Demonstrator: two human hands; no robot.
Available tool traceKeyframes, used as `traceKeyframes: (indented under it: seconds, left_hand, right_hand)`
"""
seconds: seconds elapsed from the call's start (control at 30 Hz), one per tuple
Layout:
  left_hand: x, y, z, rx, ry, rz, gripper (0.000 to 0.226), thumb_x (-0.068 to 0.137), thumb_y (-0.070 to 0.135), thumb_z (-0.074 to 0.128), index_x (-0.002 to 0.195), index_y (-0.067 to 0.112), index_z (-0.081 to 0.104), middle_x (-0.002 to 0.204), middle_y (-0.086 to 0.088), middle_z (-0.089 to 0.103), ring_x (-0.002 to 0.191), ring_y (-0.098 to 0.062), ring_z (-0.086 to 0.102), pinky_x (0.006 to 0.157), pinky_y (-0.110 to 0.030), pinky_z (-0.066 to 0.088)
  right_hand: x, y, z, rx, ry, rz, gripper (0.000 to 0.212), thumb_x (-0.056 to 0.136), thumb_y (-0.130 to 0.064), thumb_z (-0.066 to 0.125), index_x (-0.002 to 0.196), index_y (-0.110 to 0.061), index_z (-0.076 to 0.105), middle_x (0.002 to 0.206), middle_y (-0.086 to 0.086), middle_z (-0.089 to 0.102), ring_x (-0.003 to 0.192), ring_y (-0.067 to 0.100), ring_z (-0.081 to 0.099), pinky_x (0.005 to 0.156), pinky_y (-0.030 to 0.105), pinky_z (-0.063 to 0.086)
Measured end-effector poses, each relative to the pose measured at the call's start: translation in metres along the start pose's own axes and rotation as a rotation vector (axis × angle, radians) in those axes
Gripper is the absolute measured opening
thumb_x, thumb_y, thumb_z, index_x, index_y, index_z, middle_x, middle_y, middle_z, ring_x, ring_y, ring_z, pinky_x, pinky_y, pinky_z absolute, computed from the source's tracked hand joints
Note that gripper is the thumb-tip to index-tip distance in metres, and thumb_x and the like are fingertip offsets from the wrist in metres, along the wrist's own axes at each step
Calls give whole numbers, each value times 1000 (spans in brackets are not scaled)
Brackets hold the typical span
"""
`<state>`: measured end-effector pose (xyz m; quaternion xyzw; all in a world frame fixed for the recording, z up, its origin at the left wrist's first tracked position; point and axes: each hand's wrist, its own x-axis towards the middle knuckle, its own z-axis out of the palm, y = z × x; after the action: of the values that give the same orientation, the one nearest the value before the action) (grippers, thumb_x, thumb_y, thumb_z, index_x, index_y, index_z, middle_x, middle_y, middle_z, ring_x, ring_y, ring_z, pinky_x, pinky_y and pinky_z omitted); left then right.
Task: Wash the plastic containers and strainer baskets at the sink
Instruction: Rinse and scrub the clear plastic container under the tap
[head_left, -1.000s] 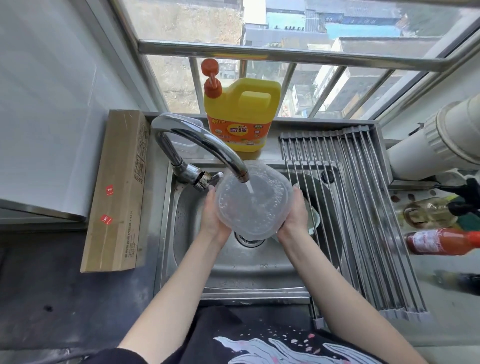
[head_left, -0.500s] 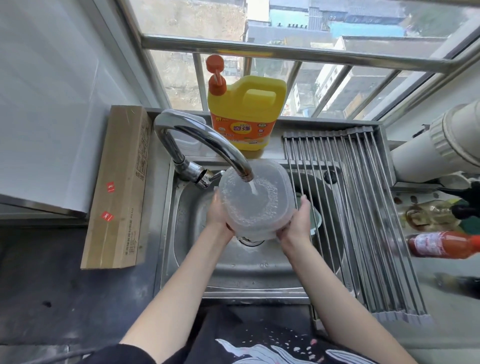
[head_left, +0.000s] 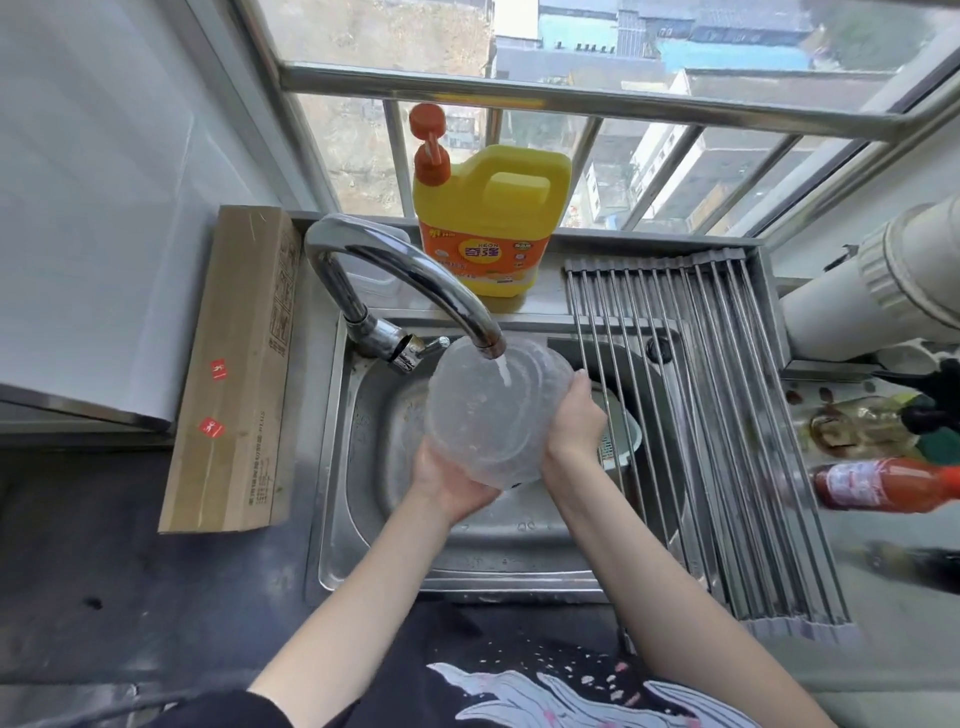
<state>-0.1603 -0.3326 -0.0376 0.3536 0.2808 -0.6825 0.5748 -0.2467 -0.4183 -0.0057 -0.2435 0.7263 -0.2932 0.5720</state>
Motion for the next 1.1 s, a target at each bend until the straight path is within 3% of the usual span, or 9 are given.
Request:
traceKeyframes:
  seconds: [0.1, 0.17, 0.23, 0.47, 0.57, 0.67, 0.83, 0.97, 1.1]
  left_hand:
    - [1, -13, -1, -36, 101, -20, 46, 84, 44, 50, 126, 28, 57, 121, -5, 65, 104, -30, 60, 90, -40, 49]
    - [5, -13, -11, -119, 275, 22, 36, 93, 37, 35, 115, 26, 60, 93, -9, 71, 83, -27, 60, 69, -34, 52]
    - [3, -5, -20, -188, 432, 101, 36, 94, 35, 28, 93, 22, 62, 91, -3, 66, 73, -24, 57, 58, -32, 48]
    - [-10, 22, -33, -14, 453, 442, 30, 92, 35, 39, 77, 22, 61, 75, 0, 67, 73, -22, 61, 60, -28, 51]
    - [-2, 17, -41, 190, 432, 412, 31, 96, 36, 38, 96, 18, 63, 107, -11, 67, 89, -26, 60, 63, -31, 49]
    - [-1, 20, -31, 278, 296, 142, 44, 95, 47, 35, 127, 21, 50, 129, -15, 54, 99, -31, 58, 65, -40, 51]
    - [-6, 8, 5, 177, 34, -182, 67, 95, 57, 29, 140, 9, 38, 141, -26, 41, 122, -44, 47, 84, -58, 46]
    - [-13, 0, 21, 179, 23, -281, 74, 94, 58, 32, 144, 3, 32, 135, -33, 41, 124, -48, 43, 82, -51, 53]
    - [-21, 18, 8, 466, 18, -195, 101, 77, 84, 12, 147, 14, 30, 146, -34, 29, 133, -47, 34, 100, -57, 35]
  right_hand:
    - [3, 0, 7, -169, 20, 25, 45, 93, -43, 39, 79, -7, 61, 89, 7, 63, 81, 26, 59, 81, 37, 49]
    - [6, -1, 11, -315, -64, 53, 49, 93, -40, 35, 106, 0, 60, 108, 13, 62, 95, 29, 59, 86, 37, 48]
    - [5, -2, 16, -419, -195, 88, 49, 91, -37, 34, 115, -1, 56, 113, 14, 61, 97, 30, 59, 84, 37, 48]
    - [9, 14, 33, -130, -457, 194, 38, 95, -37, 48, 91, -4, 67, 68, 4, 64, 64, 21, 61, 57, 27, 47]
    - [3, 21, 17, 109, -389, 249, 37, 98, -25, 42, 65, -13, 53, 58, 1, 55, 54, 16, 51, 56, 28, 41]
    - [3, 19, 3, 79, -163, 65, 29, 89, -21, 55, 59, -20, 54, 61, -3, 54, 55, 15, 51, 52, 25, 43]
    - [10, 11, -10, -36, 112, -353, 54, 97, -37, 41, 57, -3, 52, 54, 4, 51, 55, 19, 47, 55, 33, 39]
    - [-2, 10, -14, -220, -6, -752, 52, 100, -36, 34, 50, -21, 31, 45, -5, 30, 43, 7, 27, 47, 27, 24]
    - [-16, 25, -32, -520, -258, -1225, 48, 101, -40, 30, 63, -16, 46, 56, -10, 38, 49, 1, 32, 48, 15, 21]
